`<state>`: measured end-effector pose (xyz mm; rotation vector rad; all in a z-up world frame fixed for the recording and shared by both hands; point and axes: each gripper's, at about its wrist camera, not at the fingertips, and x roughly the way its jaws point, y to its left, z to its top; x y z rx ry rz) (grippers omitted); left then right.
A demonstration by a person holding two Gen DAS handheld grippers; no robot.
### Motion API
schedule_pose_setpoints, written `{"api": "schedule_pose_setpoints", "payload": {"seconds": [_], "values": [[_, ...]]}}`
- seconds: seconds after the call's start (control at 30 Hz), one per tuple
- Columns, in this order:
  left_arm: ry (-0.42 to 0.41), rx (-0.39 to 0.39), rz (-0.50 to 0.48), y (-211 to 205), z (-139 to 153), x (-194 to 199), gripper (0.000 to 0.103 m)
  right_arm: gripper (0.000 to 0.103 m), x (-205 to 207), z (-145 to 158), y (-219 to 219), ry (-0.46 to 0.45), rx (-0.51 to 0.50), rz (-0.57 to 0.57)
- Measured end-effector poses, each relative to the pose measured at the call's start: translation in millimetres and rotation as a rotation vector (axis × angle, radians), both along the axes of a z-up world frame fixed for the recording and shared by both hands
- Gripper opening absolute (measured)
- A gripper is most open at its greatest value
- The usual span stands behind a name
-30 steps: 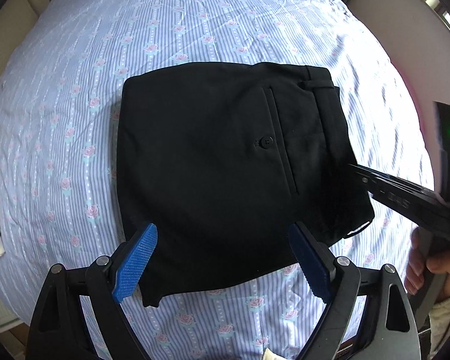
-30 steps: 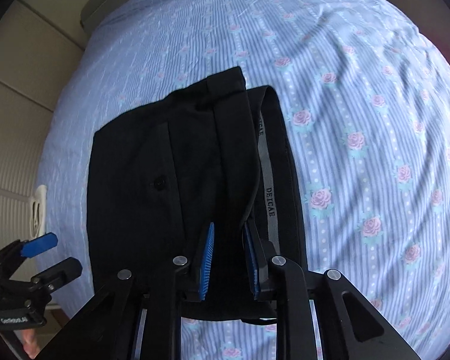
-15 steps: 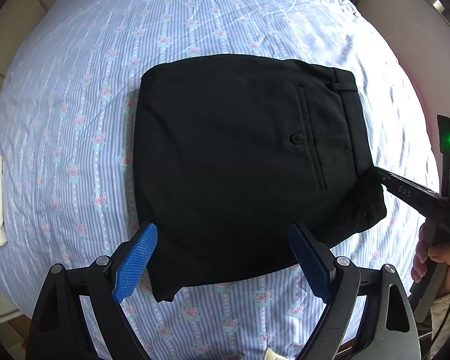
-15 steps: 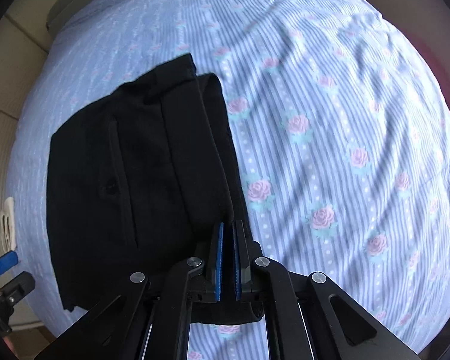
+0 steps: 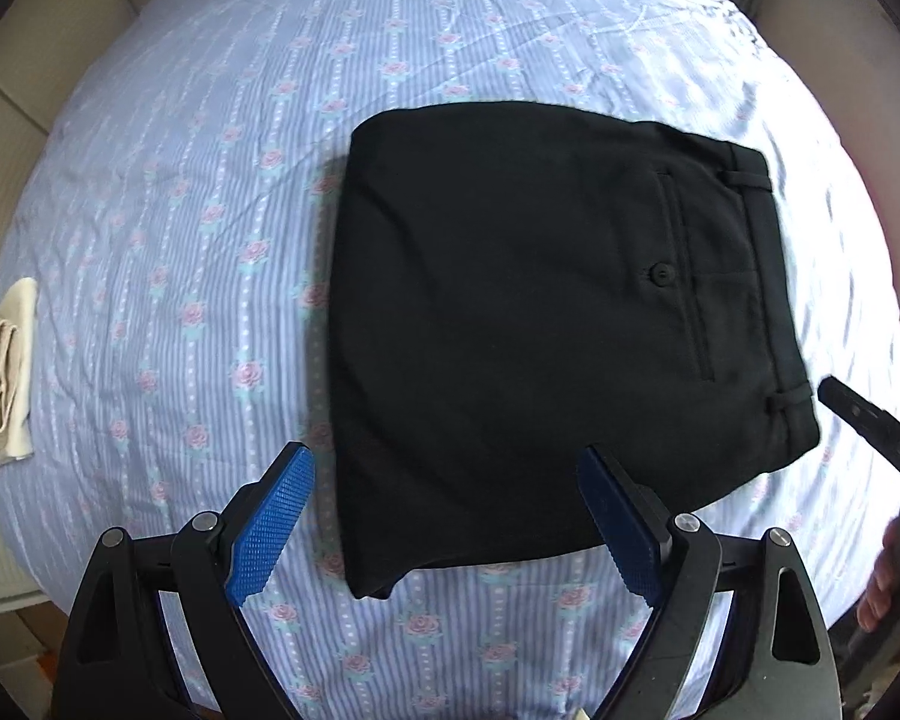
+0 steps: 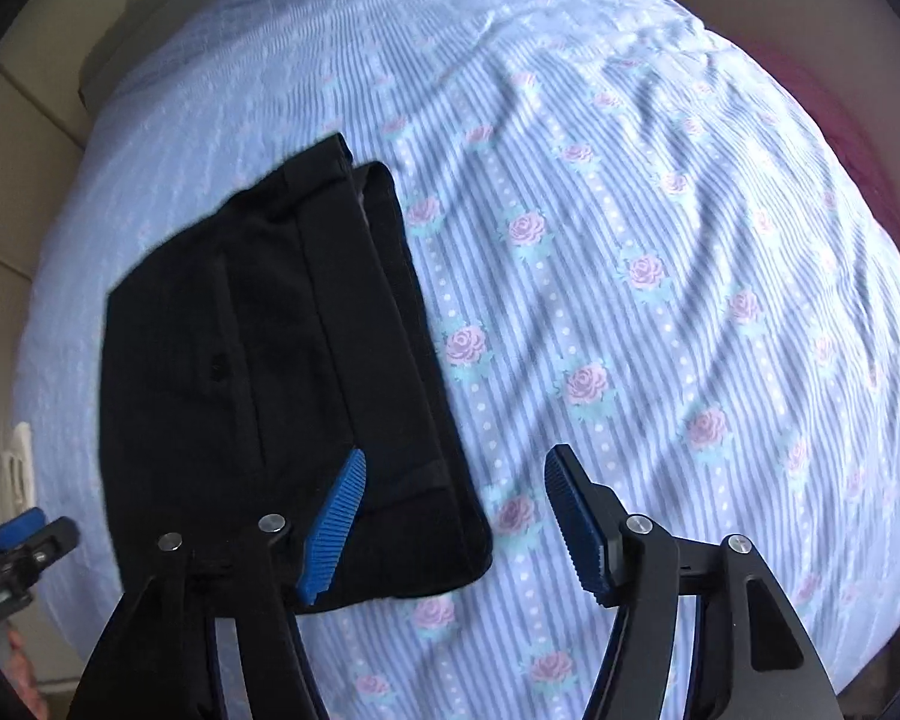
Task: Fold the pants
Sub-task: 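Grasp the trousers' waistband edge with the right tool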
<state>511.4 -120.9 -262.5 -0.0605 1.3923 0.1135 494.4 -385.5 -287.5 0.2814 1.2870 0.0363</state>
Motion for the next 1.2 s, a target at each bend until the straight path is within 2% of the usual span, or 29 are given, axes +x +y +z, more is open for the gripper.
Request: {"api": "schedule_pose_setpoints", "payload": {"seconds": [0.1, 0.27, 0.37, 0.47, 0.6, 0.7, 0.9, 1.03, 1.2], "values": [[0.018, -0.011, -0.005, -2.1, -2.5, -2.6, 0.090, 0.065, -11.8, -8.8, 1.6, 0.029, 0.044, -0.034], [0.027, 0.008, -0.044, -13.6, -4.4, -5.7, 0.090, 0.067, -38.5, -25.9, -2.1, 0.064, 0.231, -0.131], [0.025, 0.026, -0.070, -20.6, -4.4, -6.9, 0.090, 0.067, -45.5, -49.6, 6.9, 0.105, 0.320, -0.167], [0.011, 0.054, -0.099, -24.9, -1.9, -7.7, 0.090, 0.067, -40.6, -70.2, 13.9, 0.112, 0.366, -0.197], [0.004, 0.076, -0.117, -25.4, 0.9, -6.5, 0.090, 0.067, -32.9, -90.3, 14.9, 0.081, 0.405, -0.277], [-0.005, 0.091, -0.113, -22.8, 2.2, -4.8, 0.090, 0.073, -26.2, -99.6, 12.8, 0.060, 0.452, -0.339], [-0.014, 0.110, -0.108, -18.8, -4.5, -1.9, 0.091, 0.075, -10.8, -107.9, 12.9, 0.027, 0.486, -0.376], [-0.030, 0.106, -0.110, -17.5, -8.0, 1.9, 0.091, 0.069, -6.5, -96.2, 6.2, -0.052, 0.580, -0.393], [-0.062, 0.102, -0.111, -9.6, -9.4, 7.4, 0.091, 0.067, 1.6, -96.0, 9.7, -0.071, 0.555, -0.389]]}}
